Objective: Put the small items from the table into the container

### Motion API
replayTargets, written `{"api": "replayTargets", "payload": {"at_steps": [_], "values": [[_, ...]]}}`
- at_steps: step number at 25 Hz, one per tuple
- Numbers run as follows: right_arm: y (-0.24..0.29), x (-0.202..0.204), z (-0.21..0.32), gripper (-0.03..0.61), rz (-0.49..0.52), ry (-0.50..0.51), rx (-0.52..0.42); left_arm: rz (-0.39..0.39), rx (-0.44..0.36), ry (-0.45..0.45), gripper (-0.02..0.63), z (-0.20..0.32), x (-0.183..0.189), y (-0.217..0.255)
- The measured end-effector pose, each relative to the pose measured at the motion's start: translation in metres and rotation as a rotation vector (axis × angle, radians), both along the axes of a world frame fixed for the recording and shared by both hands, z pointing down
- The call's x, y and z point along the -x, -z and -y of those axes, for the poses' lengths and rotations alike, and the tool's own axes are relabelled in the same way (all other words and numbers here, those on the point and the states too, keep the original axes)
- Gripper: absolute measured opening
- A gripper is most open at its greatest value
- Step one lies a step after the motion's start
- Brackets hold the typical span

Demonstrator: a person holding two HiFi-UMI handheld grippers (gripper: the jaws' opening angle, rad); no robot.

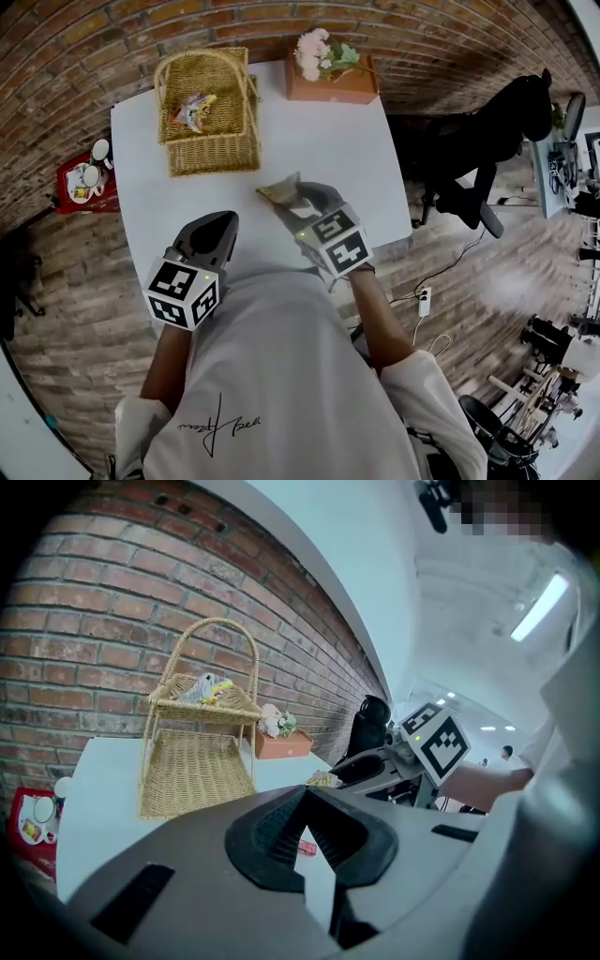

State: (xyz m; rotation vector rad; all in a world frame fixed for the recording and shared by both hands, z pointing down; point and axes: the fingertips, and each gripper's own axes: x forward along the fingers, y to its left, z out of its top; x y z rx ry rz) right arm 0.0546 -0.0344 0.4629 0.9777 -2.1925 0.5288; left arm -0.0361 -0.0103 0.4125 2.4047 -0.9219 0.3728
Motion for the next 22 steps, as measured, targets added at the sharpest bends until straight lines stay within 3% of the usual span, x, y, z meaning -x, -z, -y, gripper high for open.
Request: {"api": "replayTargets", "payload": {"at_steps": [22], "values": [[-0.010, 0.057, 0.032, 0.221, 0.061, 0.059, 0.028, 0.006, 0.056, 0.073, 0.009, 0.012, 0.032, -0.016]]}}
